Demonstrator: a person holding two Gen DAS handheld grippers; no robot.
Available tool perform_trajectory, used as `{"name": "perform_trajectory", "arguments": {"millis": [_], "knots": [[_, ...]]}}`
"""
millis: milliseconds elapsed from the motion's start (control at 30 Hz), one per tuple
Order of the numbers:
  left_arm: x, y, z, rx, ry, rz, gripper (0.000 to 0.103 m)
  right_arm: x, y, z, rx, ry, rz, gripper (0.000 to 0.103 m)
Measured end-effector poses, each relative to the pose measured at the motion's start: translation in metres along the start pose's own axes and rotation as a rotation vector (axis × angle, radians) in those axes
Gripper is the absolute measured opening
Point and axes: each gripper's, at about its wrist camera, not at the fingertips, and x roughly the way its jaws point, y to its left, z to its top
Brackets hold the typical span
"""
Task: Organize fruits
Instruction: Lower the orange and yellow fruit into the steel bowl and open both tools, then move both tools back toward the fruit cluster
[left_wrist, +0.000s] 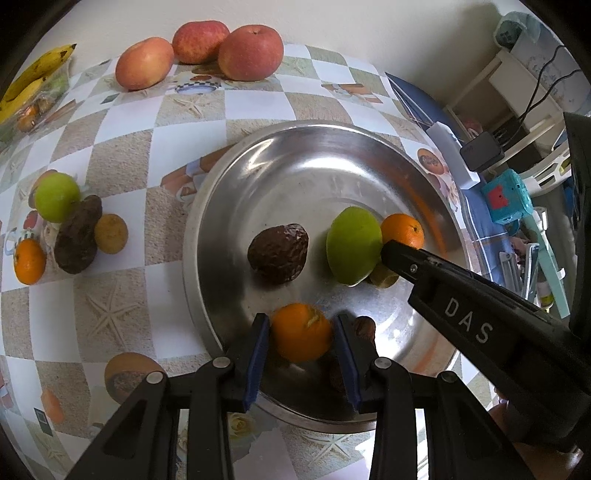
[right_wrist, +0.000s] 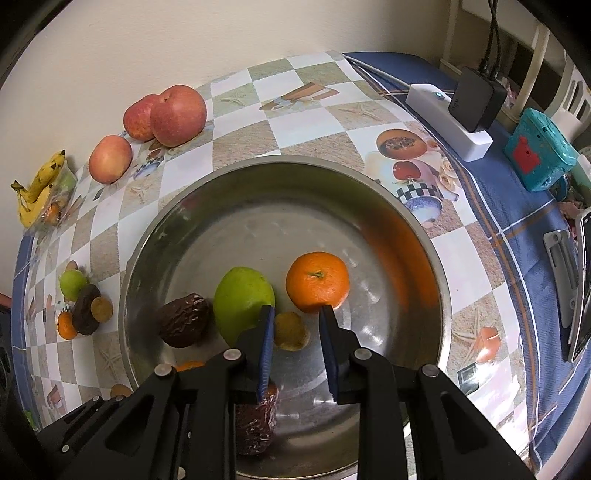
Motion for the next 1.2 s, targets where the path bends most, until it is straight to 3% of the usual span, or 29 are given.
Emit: {"name": "perform_trajectory", "arguments": {"millis": [267,700,967,1167,1200], "knots": [[-0.016,0.008,0.004,-0.026,-0.033,-0.029,0.047,-0.007,0.01,0.004,-0.025,-0.027,0.022,0.026],[-0.055,0.071,0.014,-0.215,-0.144,0.056,0.049,-0.017,0.021,0.009,-0.042,-0.052,0.055,0.025],[-0.081,0.118,0.012,-0.334,-0.217,0.128,0.06,-0.021,0.038,0.007,-0.099,-0.07,0.067,0.025],[-0.092,0.15,0.006,-0.432,-0.238,0.184,0.081,-0.022,0.057,0.002,-0.157,-0.073,0.086,0.026],[-0.093,0.157,0.004,-0.455,-0.241,0.205,0.085,-0.021,0.06,0.001,-0.168,-0.075,0.087,0.032]]}}
